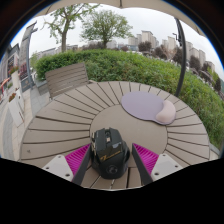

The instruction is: Arrange mouse

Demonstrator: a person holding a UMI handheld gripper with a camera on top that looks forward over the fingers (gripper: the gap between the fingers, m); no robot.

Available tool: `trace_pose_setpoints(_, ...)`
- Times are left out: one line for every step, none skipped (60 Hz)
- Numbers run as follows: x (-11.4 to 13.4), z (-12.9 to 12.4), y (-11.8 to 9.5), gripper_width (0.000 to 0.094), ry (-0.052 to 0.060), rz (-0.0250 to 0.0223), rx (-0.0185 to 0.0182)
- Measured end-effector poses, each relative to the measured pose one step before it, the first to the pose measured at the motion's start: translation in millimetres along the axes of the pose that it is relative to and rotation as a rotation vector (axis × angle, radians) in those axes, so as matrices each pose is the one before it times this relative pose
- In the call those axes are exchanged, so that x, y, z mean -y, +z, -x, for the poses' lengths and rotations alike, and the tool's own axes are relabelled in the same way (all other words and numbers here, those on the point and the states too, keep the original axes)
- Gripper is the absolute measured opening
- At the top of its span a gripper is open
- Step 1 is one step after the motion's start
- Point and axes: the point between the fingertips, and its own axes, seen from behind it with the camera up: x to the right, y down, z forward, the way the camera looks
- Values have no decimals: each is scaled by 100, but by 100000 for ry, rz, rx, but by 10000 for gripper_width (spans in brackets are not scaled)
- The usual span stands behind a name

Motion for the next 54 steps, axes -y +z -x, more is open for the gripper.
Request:
trace_pose_setpoints(45, -60, -8, 834, 281, -93, 19)
trace_pose_setpoints(23, -36, -21, 834, -54, -100, 56)
trace_pose_setpoints(-26, -4, -11, 833, -260, 5, 109)
trace_pose_setpoints(3, 20, -33, 833, -294, -88, 101)
trace_pose_setpoints(-19, 10, -5, 832, -242, -28, 99)
trace_pose_setpoints(-14, 10, 19, 834, -223, -70, 106)
trace_pose_setpoints(15, 53, 16, 834, -213, 35, 86)
trace_pose_setpoints(-10, 19, 5, 832, -209, 10, 67)
trace_pose_setpoints(3, 13, -25, 832, -104, 32, 117)
trace_pose_setpoints(4, 6, -1, 827, 63, 127, 78)
trace_pose_setpoints(25, 33, -21, 796, 71, 80, 240)
trace_pose_setpoints(23, 144, -10, 727, 138, 111, 755)
trace_pose_setpoints(187, -203, -30, 696, -54, -349, -320)
trace_pose_setpoints(173, -18, -58, 667, 177, -231, 212)
trace_pose_setpoints(31, 15, -47, 650, -98, 470, 229)
trace_pose_setpoints(68, -40, -5, 635, -368, 364, 244)
trace_pose_setpoints(104, -11, -50, 620, -191, 238, 336)
trace_pose_setpoints(206, 23, -71, 610, 98, -133, 496)
trace_pose_setpoints(246, -2, -78, 601, 172, -280, 470)
trace_pose_setpoints(253, -8, -96, 599, -23, -217, 248)
trace_pose_setpoints(279, -164, -93, 597, -215, 97, -178)
trace_pose_setpoints(184, 22, -158, 599, -236, 42, -439)
trace_pose_setpoints(260, -82, -134, 598, -168, -1, -358)
trace_pose_setpoints(399, -48, -176, 599, 207, -374, -121)
trace_pose_setpoints(491, 5, -197, 599, 666, -697, 183)
trace_pose_setpoints(504, 28, -189, 598, 936, -671, 383)
trace_pose_setpoints(496, 18, -171, 597, 872, -381, 413)
trace_pose_setpoints(476, -184, -136, 597, 622, 6, 379)
trace_pose_setpoints(496, -78, -113, 597, 838, -193, 288)
trace_pose_setpoints(528, -132, -118, 597, 935, -257, 121)
trace_pose_setpoints(614, -177, -83, 596, 1086, -462, -24)
trace_pose_setpoints(693, -178, -84, 597, 1117, -716, -37)
trace_pose_setpoints(729, -168, -75, 598, 909, -825, 44)
trace_pose_setpoints(767, -95, 21, 598, 497, -846, -137)
trace_pose_setpoints(747, -377, 63, 598, 422, -794, -80)
trace_pose_setpoints(765, -333, 57, 598, 240, -857, -440)
trace_pose_setpoints(800, -428, 103, 597, 201, -968, -624)
trace_pose_setpoints(839, -463, 137, 598, 218, -1123, -609)
trace_pose_setpoints(839, -438, 178, 598, 217, -1168, -557)
trace_pose_setpoints(813, -463, 264, 598, 126, -1043, -538)
trace_pose_setpoints(812, -417, 313, 598, 7, -883, -710)
trace_pose_setpoints(743, -468, 416, 597, -41, -816, -836)
trace_pose_setpoints(668, -566, 380, 598, 70, -848, -967)
trace_pose_setpoints(614, -554, 439, 598, 180, -722, -1003)
trace_pose_setpoints(569, -580, 463, 597, 192, -568, -1020)
trace_pose_setpoints(487, -553, 547, 598, 195, -476, -996)
trace_pose_setpoints(465, -564, 559, 599, 298, -417, -949)
trace_pose_setpoints(389, -550, 612, 599, 459, -349, -973)
trace_pose_setpoints(374, -622, 504, 597, 496, -329, -940)
trace_pose_setpoints(294, -437, 819, 597, 352, -181, -837)
trace_pose_setpoints(157, -454, 705, 597, 180, -53, -776)
trace_pose_setpoints(75, -453, 748, 597, 119, 129, -821)
trace_pose_setpoints(-11, -437, 751, 600, 205, 200, -919)
trace_pose_setpoints(-32, -460, 768, 598, 211, 207, -955)
